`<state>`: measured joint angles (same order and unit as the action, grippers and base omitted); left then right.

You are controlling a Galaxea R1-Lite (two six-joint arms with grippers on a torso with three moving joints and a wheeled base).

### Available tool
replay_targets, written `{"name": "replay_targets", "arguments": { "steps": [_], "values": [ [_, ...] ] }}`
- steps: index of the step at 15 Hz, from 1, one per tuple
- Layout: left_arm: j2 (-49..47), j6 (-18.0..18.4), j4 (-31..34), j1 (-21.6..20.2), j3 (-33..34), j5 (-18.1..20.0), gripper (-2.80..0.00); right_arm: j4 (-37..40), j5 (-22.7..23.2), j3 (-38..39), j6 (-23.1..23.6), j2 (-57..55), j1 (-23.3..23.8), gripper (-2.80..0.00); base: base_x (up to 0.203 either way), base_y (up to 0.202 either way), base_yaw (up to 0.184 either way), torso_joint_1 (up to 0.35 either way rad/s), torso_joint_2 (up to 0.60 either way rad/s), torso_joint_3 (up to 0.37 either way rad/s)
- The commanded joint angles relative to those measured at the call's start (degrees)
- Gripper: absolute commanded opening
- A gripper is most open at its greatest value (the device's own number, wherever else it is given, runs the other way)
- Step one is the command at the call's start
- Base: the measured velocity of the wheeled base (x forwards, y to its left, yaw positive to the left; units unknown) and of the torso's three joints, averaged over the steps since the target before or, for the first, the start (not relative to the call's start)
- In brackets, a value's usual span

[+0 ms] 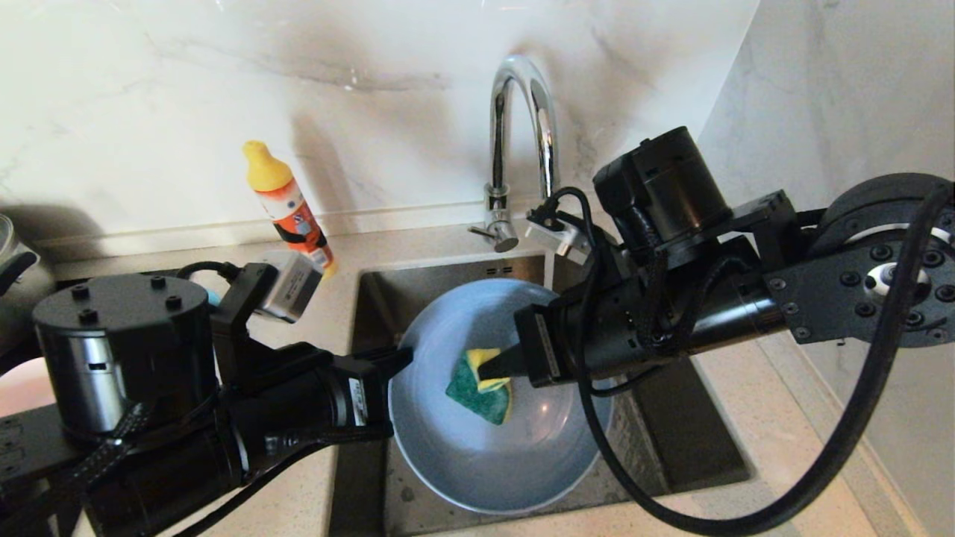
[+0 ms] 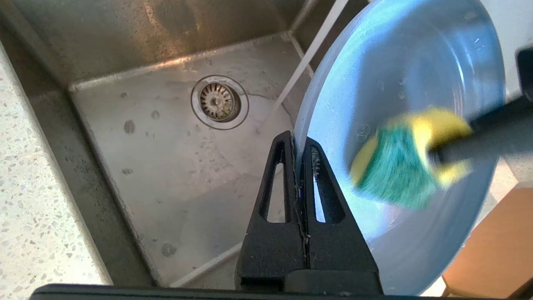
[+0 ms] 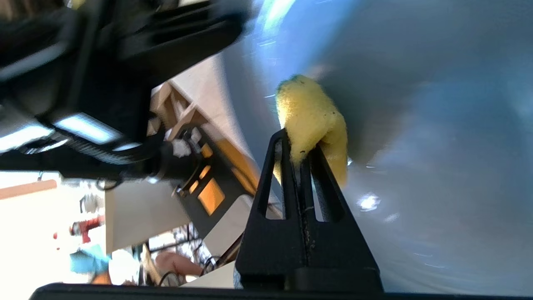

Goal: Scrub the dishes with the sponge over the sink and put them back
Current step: Wipe the plate

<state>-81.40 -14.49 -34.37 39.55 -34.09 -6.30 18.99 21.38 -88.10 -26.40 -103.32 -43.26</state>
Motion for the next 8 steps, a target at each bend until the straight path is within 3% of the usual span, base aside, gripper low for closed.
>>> {"name": "replay_targets", "arguments": {
  "steps": [1, 8],
  "values": [
    [0.80, -0.10, -0.18, -0.04, 0.07, -0.03, -2.80, 0.09, 0.21, 0.82, 0.02, 1.27, 2.69, -2.80, 0.000, 0.000, 0.000, 0.000, 0.00, 0.000],
    [0.72, -1.33, -0.26, -0.26, 0.07, 0.06, -2.80, 0.10, 0.24, 6.58, 0.03, 6.31, 4.95, -2.80, 0.000, 0.000, 0.000, 0.000, 0.00, 0.000]
  ]
}}
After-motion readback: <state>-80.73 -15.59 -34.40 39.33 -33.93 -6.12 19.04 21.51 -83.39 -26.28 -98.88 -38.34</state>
